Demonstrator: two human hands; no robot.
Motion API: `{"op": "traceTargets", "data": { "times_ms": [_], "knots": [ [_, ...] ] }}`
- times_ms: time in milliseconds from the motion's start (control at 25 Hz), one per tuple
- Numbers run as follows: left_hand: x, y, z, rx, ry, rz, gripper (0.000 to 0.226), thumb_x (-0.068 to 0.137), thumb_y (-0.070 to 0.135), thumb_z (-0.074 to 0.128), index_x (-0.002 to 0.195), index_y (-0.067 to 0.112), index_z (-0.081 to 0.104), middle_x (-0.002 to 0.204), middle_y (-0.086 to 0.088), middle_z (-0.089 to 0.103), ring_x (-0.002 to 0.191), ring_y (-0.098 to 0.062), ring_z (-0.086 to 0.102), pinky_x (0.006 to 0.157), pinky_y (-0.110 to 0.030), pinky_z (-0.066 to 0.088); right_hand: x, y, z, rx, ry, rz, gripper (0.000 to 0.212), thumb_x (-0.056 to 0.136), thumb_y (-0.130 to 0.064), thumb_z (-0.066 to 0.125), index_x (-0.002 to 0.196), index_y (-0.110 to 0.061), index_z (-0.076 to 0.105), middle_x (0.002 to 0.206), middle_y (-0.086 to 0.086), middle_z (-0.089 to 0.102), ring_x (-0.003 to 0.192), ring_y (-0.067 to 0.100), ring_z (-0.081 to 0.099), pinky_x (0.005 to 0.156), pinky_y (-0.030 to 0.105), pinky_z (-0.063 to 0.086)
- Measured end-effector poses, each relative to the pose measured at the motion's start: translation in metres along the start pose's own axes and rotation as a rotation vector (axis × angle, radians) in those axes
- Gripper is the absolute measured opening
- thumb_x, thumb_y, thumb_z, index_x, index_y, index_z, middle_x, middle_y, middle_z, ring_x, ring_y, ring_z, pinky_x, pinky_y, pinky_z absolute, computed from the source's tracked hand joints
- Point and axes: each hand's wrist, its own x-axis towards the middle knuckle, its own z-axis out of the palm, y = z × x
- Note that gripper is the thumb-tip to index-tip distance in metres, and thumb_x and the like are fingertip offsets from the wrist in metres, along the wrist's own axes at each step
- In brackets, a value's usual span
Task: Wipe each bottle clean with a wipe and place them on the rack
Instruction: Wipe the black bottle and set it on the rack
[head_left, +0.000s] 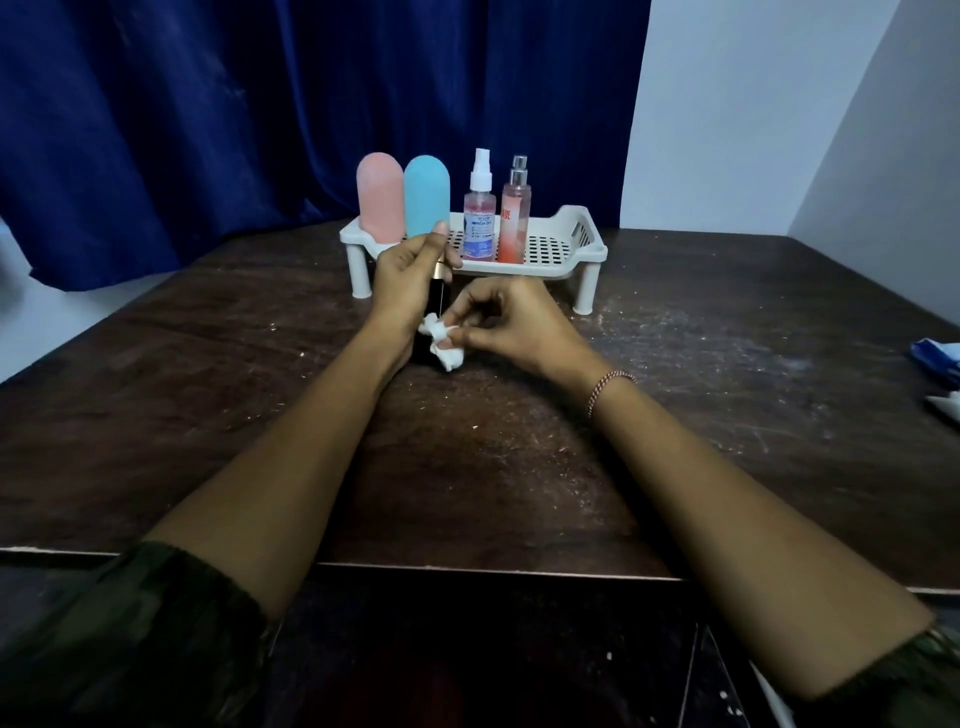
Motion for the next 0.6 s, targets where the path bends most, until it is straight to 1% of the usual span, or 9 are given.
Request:
{"op": "traceTargets", "data": {
  "times_ms": [40,120,160,200,280,320,400,520,600],
  "knots": [
    [-0.001,0.002,0.0,-0.019,-0.005,-0.023,0.035,0.094,0.03,0.053,0.064,0.014,0.059,0.053,0.005,0.053,0.051,-0.003,0.049,0.056,-0.016,0.042,0.0,-0.001,0.0,0.004,0.033,-0.02,0.016,0.071,-0.007,0.077,0.085,-0.004,0.07,0.08,0.002,0.067,0.07,0.009,0.059,0.068,0.022,0.049],
    [-0.004,0.006,0.001,-0.072,-0.037,-0.062,0.031,0.093,0.03,0.055,0.067,0.013,0.059,0.054,0.003,0.056,0.047,-0.004,0.052,0.049,-0.016,0.044,0.001,0.0,-0.002,-0.012,0.164,-0.057,0.015,0.072,-0.007,0.076,0.086,-0.005,0.07,0.081,-0.003,0.065,0.069,0.0,0.058,0.07,0.016,0.05],
    [-0.005,0.008,0.002,-0.109,-0.067,-0.08,0.031,0.093,0.03,0.055,0.068,0.012,0.059,0.053,0.004,0.058,0.046,-0.005,0.054,0.047,-0.017,0.045,0.002,0.001,-0.004,-0.027,0.251,-0.068,0.015,0.073,-0.007,0.076,0.087,-0.006,0.069,0.082,-0.004,0.065,0.07,0.0,0.058,0.072,0.017,0.051],
    [-0.005,0.009,0.003,-0.139,-0.097,-0.097,0.03,0.093,0.03,0.055,0.069,0.012,0.058,0.053,0.004,0.059,0.047,-0.007,0.055,0.049,-0.02,0.046,0.003,0.003,-0.007,-0.034,0.327,-0.071,0.015,0.073,-0.008,0.076,0.087,-0.008,0.069,0.083,-0.004,0.065,0.072,0.003,0.06,0.074,0.02,0.052],
    [-0.005,0.011,0.004,-0.175,-0.123,-0.117,0.031,0.093,0.03,0.055,0.068,0.012,0.058,0.055,0.002,0.059,0.049,-0.011,0.055,0.052,-0.024,0.048,0.004,0.005,-0.007,-0.022,0.401,-0.075,0.015,0.074,-0.011,0.076,0.087,-0.01,0.069,0.085,-0.001,0.065,0.076,0.009,0.061,0.074,0.026,0.053],
    [-0.004,0.011,0.005,-0.203,-0.109,-0.121,0.031,0.093,0.029,0.055,0.068,0.012,0.058,0.056,0.0,0.058,0.05,-0.012,0.054,0.051,-0.024,0.047,0.004,0.005,-0.007,-0.019,0.406,-0.087,0.014,0.075,-0.012,0.075,0.088,-0.011,0.069,0.085,0.0,0.065,0.076,0.01,0.061,0.074,0.028,0.054],
    [-0.003,0.012,0.004,-0.273,-0.029,-0.137,0.031,0.094,0.028,0.054,0.068,0.012,0.057,0.055,-0.001,0.055,0.048,-0.013,0.051,0.048,-0.023,0.046,0.004,0.003,-0.003,-0.024,0.368,-0.135,0.014,0.077,-0.01,0.073,0.09,-0.009,0.07,0.087,0.001,0.064,0.078,0.011,0.061,0.075,0.03,0.053],
    [0.003,0.015,-0.003,-0.331,0.155,-0.177,0.03,0.094,0.024,0.053,0.066,0.013,0.054,0.049,0.004,0.053,0.046,-0.01,0.05,0.053,-0.024,0.046,0.004,-0.003,0.005,-0.01,0.275,-0.219,0.018,0.08,-0.008,0.069,0.097,-0.005,0.07,0.09,0.003,0.061,0.084,0.014,0.061,0.079,0.033,0.054],
    [0.007,0.016,-0.008,-0.377,0.275,-0.22,0.031,0.094,0.019,0.051,0.064,0.013,0.053,0.048,0.003,0.053,0.049,-0.013,0.052,0.058,-0.027,0.048,0.005,-0.006,0.009,-0.011,0.258,-0.256,0.02,0.08,-0.01,0.069,0.1,-0.005,0.07,0.092,0.008,0.061,0.087,0.018,0.061,0.08,0.036,0.054]
  ]
}}
